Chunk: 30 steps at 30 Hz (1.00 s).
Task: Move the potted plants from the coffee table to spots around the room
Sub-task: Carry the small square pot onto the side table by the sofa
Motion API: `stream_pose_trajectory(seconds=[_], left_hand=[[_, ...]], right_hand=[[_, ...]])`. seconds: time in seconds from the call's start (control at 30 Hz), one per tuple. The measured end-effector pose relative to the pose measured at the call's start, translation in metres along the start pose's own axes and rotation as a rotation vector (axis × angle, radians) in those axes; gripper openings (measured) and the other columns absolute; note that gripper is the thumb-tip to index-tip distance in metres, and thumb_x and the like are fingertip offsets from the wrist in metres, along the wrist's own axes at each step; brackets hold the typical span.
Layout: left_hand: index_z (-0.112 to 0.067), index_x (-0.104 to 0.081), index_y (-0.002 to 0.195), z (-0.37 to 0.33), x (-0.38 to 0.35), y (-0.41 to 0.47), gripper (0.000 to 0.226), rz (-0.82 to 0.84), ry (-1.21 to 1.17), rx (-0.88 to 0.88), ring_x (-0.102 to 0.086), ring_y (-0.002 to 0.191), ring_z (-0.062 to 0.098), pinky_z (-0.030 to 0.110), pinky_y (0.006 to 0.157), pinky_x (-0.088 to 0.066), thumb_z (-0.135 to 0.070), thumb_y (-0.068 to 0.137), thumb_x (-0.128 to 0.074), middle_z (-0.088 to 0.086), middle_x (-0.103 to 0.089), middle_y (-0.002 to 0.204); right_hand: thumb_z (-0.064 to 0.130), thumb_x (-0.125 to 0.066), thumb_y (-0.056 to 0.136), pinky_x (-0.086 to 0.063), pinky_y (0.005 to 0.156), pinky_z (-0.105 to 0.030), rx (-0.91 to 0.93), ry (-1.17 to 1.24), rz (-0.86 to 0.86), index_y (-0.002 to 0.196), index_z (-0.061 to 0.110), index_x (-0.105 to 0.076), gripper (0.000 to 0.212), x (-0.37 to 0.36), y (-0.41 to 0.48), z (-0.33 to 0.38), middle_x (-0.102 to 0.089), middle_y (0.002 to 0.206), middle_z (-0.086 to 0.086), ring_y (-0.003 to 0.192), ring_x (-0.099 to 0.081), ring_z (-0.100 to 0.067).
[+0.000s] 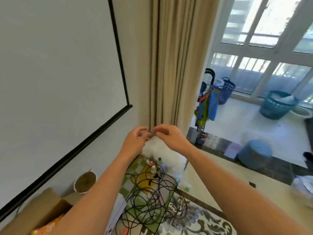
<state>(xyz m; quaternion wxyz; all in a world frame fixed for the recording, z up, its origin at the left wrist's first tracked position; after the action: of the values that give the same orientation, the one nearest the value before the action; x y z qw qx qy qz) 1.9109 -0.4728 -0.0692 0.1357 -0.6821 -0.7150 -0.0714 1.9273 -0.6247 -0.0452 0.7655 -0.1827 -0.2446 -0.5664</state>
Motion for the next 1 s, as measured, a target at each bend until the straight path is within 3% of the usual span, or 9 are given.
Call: stream_pose_trajectory(seconds=[0.1,0.2,0.3,0.43,0.53,0.67,0.77,0.93,1.0], left_hand=[[-0.022,-0.062,0.125,-0.022,-0.081,-0.025,0.025,0.185,0.026,-0.057,-0.07,0.098,0.014,0.039,0.088,-0.058,-0.021,0.101,-0.056,0.002,-0.073,0.11],[-0.024,-0.061,0.124,-0.04,-0.158,-0.063,0.023,0.363,0.05,-0.117,-0.07,0.1,0.013,0.037,0.089,-0.058,-0.022,0.102,-0.054,-0.001,-0.072,0.111],[-0.027,-0.06,0.118,-0.052,-0.227,-0.116,0.019,0.532,0.07,-0.157,-0.071,0.1,0.015,0.039,0.089,-0.058,-0.021,0.101,-0.056,0.001,-0.072,0.112],[-0.024,-0.06,0.119,-0.066,-0.308,-0.215,0.02,0.727,0.118,-0.239,-0.072,0.097,0.017,0.038,0.086,-0.058,-0.018,0.101,-0.057,0.005,-0.073,0.111],[-0.026,-0.061,0.119,-0.071,-0.351,-0.304,0.021,0.86,0.111,-0.276,-0.072,0.097,0.015,0.034,0.085,-0.057,-0.016,0.101,-0.056,0.0,-0.073,0.108],[-0.029,-0.062,0.117,-0.067,-0.386,-0.424,0.02,1.014,0.105,-0.299,-0.072,0.095,0.01,0.032,0.084,-0.058,-0.018,0.101,-0.057,-0.004,-0.074,0.107],[-0.028,-0.063,0.118,-0.06,-0.399,-0.51,0.021,1.141,0.114,-0.324,-0.073,0.095,0.011,0.033,0.083,-0.059,-0.018,0.1,-0.057,-0.002,-0.074,0.108],[-0.029,-0.064,0.118,-0.048,-0.402,-0.639,0.023,1.343,0.156,-0.438,-0.072,0.094,0.014,0.031,0.077,-0.061,-0.018,0.098,-0.057,0.002,-0.074,0.109],[-0.029,-0.063,0.117,-0.038,-0.396,-0.692,0.022,1.448,0.155,-0.462,-0.072,0.095,0.016,0.035,0.081,-0.06,-0.02,0.098,-0.059,0.001,-0.075,0.107]], right_hand=[[0.012,-0.059,0.099,-0.049,0.104,-0.032,-0.141,0.036,-0.198,0.125,0.013,-0.07,0.028,0.061,-0.074,-0.048,-0.071,0.123,-0.002,0.114,-0.064,-0.014],[0.013,-0.059,0.099,-0.051,0.095,-0.022,-0.266,0.055,-0.389,0.122,0.017,-0.071,0.026,0.109,-0.161,-0.087,-0.071,0.118,0.004,0.106,-0.064,-0.008],[0.015,-0.059,0.1,-0.051,0.094,-0.025,-0.369,0.07,-0.528,0.124,0.02,-0.069,0.026,0.137,-0.259,-0.114,-0.071,0.118,0.004,0.106,-0.064,-0.01],[0.012,-0.059,0.099,-0.05,0.079,-0.009,-0.481,0.121,-0.716,0.131,0.019,-0.062,0.033,0.148,-0.403,-0.13,-0.068,0.123,-0.001,0.101,-0.063,-0.009],[0.013,-0.06,0.099,-0.055,0.09,-0.03,-0.573,0.155,-0.81,0.136,0.019,-0.058,0.038,0.135,-0.506,-0.133,-0.068,0.125,-0.004,0.109,-0.066,-0.018],[0.013,-0.057,0.1,-0.056,0.085,-0.031,-0.691,0.179,-0.907,0.138,0.019,-0.057,0.039,0.105,-0.636,-0.124,-0.066,0.127,-0.006,0.112,-0.065,-0.02],[0.009,-0.056,0.1,-0.055,0.096,-0.042,-0.779,0.196,-0.996,0.136,0.013,-0.059,0.036,0.079,-0.719,-0.113,-0.066,0.127,-0.01,0.114,-0.064,-0.023],[0.01,-0.057,0.098,-0.055,0.095,-0.034,-0.894,0.163,-1.183,0.13,0.015,-0.063,0.032,0.027,-0.839,-0.081,-0.069,0.122,-0.005,0.107,-0.066,-0.014],[0.012,-0.057,0.098,-0.056,0.092,-0.031,-0.961,0.137,-1.266,0.129,0.017,-0.064,0.032,-0.005,-0.887,-0.065,-0.069,0.122,-0.003,0.105,-0.066,-0.013]])
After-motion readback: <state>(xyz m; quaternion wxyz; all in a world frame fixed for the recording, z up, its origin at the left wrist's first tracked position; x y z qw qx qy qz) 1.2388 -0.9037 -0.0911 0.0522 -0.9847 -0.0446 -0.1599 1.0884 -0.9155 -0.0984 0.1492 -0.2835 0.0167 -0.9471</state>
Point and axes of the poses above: each hand's wrist, its own y-axis towards the middle knuckle, its own x-axis out of the back of the hand, z = x × y, the point moved 10 cm from there along y, towards the middle knuckle
